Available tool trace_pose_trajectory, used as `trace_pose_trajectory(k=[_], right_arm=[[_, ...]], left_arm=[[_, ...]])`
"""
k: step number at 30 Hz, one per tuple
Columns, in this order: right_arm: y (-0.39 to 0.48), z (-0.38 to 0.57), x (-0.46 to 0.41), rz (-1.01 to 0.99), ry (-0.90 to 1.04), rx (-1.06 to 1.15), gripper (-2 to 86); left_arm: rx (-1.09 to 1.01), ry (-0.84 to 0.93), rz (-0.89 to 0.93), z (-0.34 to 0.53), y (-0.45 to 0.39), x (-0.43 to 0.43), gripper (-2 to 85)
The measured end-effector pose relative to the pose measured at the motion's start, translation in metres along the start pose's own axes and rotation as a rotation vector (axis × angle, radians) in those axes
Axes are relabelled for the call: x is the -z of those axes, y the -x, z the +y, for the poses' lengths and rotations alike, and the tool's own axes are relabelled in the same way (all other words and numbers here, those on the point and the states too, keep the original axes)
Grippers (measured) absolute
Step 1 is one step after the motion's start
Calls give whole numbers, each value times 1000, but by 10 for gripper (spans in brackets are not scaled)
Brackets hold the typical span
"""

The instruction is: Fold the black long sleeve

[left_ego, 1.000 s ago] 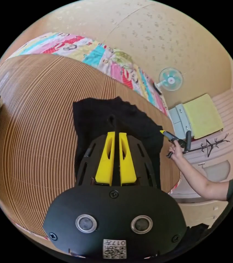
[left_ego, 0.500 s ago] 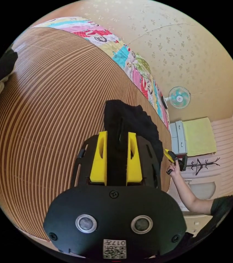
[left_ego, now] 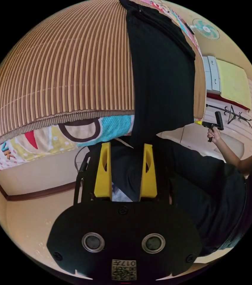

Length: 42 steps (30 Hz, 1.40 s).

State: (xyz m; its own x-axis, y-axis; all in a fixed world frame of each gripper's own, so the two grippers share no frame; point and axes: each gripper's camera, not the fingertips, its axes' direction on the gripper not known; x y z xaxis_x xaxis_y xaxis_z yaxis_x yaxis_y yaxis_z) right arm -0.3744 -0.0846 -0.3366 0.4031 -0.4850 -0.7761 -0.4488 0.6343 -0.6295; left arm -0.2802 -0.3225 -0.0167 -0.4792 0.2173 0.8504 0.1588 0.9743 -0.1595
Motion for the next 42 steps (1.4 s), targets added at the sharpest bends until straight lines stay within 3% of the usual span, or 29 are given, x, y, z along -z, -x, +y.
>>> trace_pose_trajectory(k=[5, 8, 13, 15, 18, 20, 22, 23, 25, 26, 30, 34, 42], right_arm=[[-11, -32, -15, -56, 128, 8, 132], [-17, -37, -19, 44, 140, 22, 93], [-25, -13, -1, -44, 123, 143, 38], [-34, 13, 12, -148, 91, 145, 35], [-54, 73, 29, -460, 39, 78, 31], [-62, 118, 50, -691, -133, 22, 29], [-65, 134, 68, -873, -354, 13, 29], [-65, 132, 77, -940, -497, 19, 28], [-65, 109, 81, -1019, -632, 52, 28], [-65, 82, 80, -1058, -677, 59, 28], [-63, -5, 72, -1113, -771, 59, 27], [-61, -87, 65, -1192, -821, 15, 26], [-54, -148, 67, -1112, -848, -20, 30]], left_arm=[[18, 47, 123, -21, 21, -3, 126], [11, 82, 113, -22, 31, -7, 81], [-152, 159, 284, -7, 35, 22, 40], [-201, 172, 413, 11, 35, 40, 39], [-234, 213, 633, 52, 37, 64, 39], [-257, 162, 774, 75, 38, 81, 40], [-221, -42, 1009, 85, 51, 105, 40], [-213, -117, 1044, 83, 55, 111, 40], [-182, -393, 1109, 61, 72, 133, 40], [-164, -446, 1107, 51, 76, 136, 40], [-49, -727, 1009, -26, 99, 155, 40], [19, -892, 1053, -94, 115, 164, 40], [167, -951, 989, -165, 130, 144, 40]])
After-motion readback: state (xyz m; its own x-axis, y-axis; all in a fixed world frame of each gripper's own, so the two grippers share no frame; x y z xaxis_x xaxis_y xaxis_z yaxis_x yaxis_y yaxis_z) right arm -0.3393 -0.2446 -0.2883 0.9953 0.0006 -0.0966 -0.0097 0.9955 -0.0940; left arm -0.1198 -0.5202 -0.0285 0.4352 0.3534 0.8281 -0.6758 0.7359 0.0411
